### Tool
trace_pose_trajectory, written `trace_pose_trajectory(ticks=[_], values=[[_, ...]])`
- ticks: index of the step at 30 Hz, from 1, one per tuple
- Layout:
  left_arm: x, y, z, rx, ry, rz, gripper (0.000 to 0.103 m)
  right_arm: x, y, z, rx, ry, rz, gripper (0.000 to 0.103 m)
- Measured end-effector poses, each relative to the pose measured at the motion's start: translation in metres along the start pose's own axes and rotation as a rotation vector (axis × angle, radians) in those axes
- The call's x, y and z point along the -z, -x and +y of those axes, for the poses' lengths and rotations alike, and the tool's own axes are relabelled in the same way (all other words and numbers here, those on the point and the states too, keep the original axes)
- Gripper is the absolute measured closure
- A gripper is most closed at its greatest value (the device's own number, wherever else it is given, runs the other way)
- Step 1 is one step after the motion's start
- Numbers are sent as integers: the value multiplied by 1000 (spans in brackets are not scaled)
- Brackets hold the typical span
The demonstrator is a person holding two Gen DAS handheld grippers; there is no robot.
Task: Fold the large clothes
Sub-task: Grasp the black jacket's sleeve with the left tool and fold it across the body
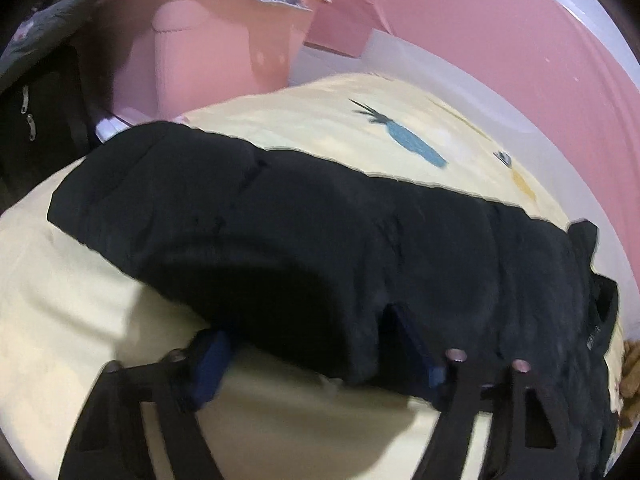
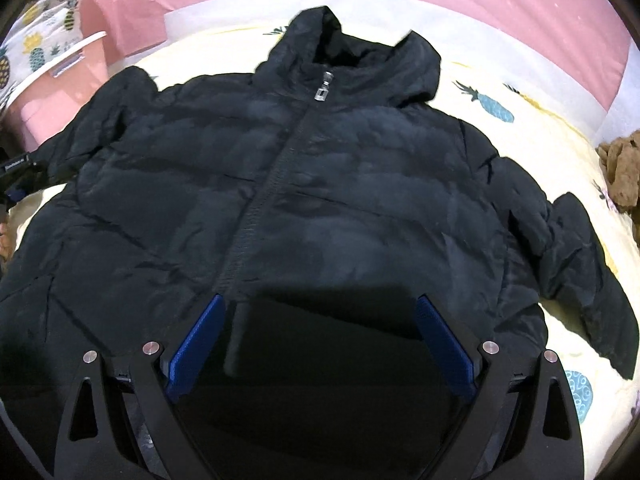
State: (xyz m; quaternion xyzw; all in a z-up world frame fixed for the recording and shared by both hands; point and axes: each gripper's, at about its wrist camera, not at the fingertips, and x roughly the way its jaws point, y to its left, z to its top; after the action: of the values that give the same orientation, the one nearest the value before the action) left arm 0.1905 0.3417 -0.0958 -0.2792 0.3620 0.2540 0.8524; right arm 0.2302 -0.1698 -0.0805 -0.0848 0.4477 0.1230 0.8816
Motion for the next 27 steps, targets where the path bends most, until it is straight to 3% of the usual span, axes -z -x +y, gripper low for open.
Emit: trace_pose_trajectory(ticks=[1, 3, 6, 8, 14, 20, 27], values=[[-4, -2, 2, -2, 6, -9, 42, 0, -1, -2, 3, -6, 0, 7], [-9, -4, 3, -6, -1, -27, 61, 2, -3, -8, 5, -20, 3, 7], [-16, 3, -7, -10, -40, -35, 80, 5, -2, -15, 8, -34, 6, 7], [-20, 16, -18, -1, -74, -49, 84, 7, 2, -19, 13, -32, 0, 7], [-38, 78, -68, 95, -167, -136, 87, 12, 24, -27, 40, -22, -40, 8], [-41, 145, -159, 270, -332, -196, 88, 23, 47, -43, 61, -48, -82, 8], [0, 164, -266, 475, -497, -121, 88, 36, 62, -79, 56, -153, -104, 8]])
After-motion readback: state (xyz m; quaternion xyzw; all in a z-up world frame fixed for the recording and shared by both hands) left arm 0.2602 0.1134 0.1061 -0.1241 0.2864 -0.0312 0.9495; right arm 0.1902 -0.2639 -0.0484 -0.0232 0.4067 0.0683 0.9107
